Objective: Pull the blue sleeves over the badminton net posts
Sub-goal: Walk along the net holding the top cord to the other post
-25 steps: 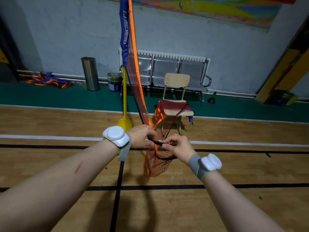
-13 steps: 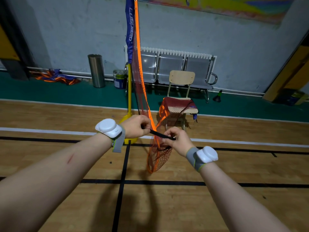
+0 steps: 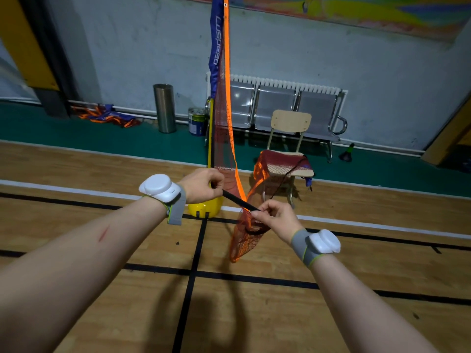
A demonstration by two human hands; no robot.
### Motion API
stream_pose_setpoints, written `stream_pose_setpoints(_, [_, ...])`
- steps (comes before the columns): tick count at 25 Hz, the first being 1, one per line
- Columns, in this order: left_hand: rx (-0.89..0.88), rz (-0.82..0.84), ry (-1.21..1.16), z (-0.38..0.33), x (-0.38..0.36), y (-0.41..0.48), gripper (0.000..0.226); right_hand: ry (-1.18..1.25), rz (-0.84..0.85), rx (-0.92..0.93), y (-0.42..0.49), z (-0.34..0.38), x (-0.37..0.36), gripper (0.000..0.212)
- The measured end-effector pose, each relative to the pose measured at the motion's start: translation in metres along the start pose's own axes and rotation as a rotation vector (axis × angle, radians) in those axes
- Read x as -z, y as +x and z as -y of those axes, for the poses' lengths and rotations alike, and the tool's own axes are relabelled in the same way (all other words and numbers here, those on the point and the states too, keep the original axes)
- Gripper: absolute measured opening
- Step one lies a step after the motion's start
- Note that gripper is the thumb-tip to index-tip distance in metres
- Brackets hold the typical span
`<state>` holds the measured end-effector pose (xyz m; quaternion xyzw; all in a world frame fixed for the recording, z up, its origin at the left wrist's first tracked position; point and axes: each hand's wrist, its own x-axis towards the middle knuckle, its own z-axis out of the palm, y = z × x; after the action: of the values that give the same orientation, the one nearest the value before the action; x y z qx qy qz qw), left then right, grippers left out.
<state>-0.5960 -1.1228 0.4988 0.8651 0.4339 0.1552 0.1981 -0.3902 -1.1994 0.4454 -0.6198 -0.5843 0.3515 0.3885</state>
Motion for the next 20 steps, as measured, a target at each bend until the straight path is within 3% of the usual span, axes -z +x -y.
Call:
stream_pose_setpoints(10, [0.008, -0.025, 0.052, 0.011, -0.005, -0.011, 0.009, 0.054, -0.002, 0.025, -0.03, 0.018, -0.007, 0.007])
stream_pose_setpoints(15, [-0.066, 0.065, 0.148, 0.009, 0.001, -0.009, 0.014, 0.027, -0.046, 0.085, -0.037, 0.037, -0.025, 0.017])
stream_pose_setpoints(20, [-0.168, 0.16, 0.097, 0.003, -0.002, -0.025, 0.03, 0.056, -0.071, 0.091, -0.044, 0.047, -0.044, 0.016])
